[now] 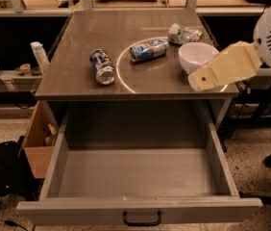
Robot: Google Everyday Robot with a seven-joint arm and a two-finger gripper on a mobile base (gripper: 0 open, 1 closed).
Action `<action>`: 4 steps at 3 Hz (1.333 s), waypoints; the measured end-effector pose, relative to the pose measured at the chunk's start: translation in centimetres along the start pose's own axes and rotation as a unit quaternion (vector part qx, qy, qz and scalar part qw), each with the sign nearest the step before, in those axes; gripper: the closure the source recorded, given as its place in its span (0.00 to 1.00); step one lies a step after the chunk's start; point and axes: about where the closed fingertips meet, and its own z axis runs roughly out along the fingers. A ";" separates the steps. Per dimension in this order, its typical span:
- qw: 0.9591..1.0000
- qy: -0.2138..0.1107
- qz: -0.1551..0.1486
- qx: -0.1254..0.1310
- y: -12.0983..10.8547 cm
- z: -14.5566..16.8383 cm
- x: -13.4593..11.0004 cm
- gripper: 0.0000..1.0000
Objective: Place pepsi can into top drawer
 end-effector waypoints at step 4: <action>0.993 -0.032 -0.057 -0.102 10.4 10.6 -7.5 0.00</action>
Offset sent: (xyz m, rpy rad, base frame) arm 0.0373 0.0953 -0.0368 0.0856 0.0329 0.1995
